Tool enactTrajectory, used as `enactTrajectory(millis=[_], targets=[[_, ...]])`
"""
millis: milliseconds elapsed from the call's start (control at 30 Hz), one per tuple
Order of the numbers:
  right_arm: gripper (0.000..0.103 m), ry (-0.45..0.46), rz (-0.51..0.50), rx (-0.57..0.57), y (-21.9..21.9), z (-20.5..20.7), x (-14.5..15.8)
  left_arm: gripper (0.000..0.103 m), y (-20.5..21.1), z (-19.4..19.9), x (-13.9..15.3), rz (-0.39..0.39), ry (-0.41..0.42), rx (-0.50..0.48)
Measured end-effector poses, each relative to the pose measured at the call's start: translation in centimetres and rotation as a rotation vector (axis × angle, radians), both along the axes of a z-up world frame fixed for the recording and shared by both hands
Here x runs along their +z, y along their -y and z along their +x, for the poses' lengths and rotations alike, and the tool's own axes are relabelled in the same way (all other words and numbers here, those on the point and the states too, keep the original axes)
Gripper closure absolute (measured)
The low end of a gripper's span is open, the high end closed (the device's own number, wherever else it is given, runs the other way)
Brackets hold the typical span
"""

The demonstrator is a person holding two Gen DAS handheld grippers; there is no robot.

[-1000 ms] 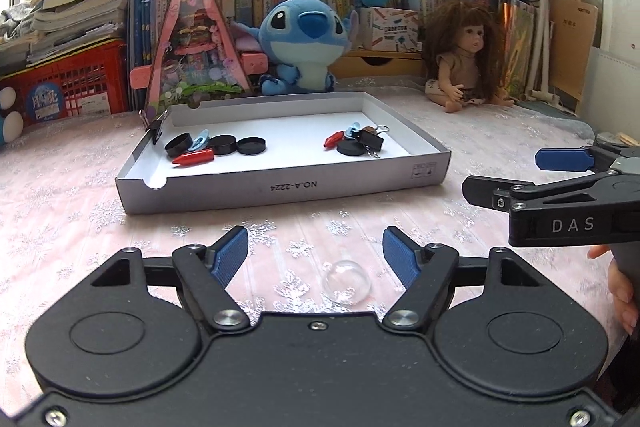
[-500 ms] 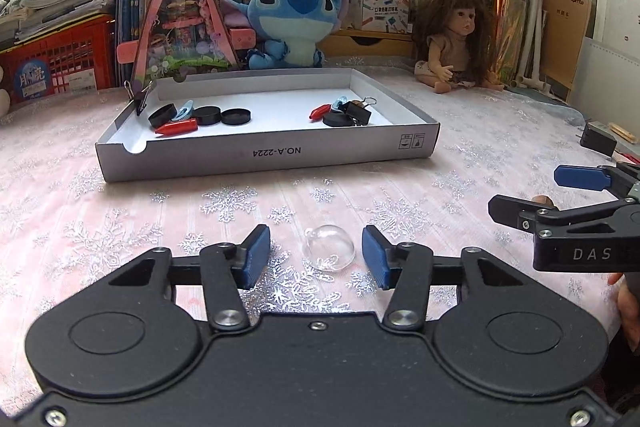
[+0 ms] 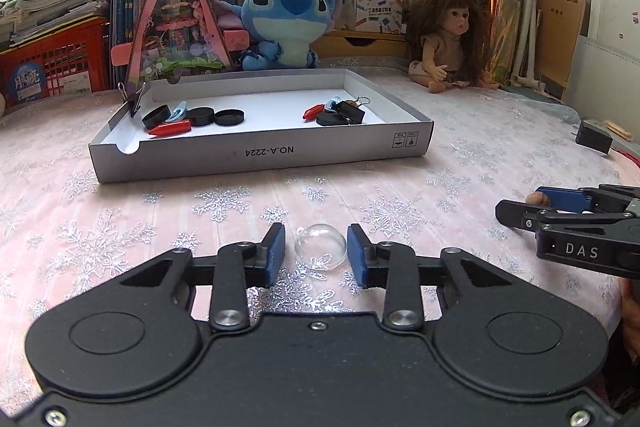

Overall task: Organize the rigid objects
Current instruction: 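Grasp the clear plastic ball with the left gripper while the right grasps the brown acorn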

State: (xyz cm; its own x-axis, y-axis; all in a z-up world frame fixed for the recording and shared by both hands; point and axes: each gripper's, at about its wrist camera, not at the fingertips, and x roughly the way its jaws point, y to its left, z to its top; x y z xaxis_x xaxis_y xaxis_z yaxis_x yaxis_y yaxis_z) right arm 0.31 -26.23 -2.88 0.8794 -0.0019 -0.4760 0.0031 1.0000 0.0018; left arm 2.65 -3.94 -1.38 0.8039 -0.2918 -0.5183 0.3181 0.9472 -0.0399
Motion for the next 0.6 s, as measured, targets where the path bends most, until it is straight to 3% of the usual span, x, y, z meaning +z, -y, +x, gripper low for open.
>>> enactTrajectory(millis=[200,300,600], targets=[[0.064,0.01,0.007,-0.016,0.2,-0.1,0.1,0.076,-0.1,-0.2,0.1,-0.001,0.01,0.002],[0.083,0.012,0.009,-0.012,0.3,-0.2,0.2,0.076,-0.4,-0.2,0.2,-0.01,0.006,0.011],[0.083,0.031,0.006,0.038,-0.7,0.1,0.9,0.076,-0.5,-0.2,0.3,-0.01,0.005,0.014]])
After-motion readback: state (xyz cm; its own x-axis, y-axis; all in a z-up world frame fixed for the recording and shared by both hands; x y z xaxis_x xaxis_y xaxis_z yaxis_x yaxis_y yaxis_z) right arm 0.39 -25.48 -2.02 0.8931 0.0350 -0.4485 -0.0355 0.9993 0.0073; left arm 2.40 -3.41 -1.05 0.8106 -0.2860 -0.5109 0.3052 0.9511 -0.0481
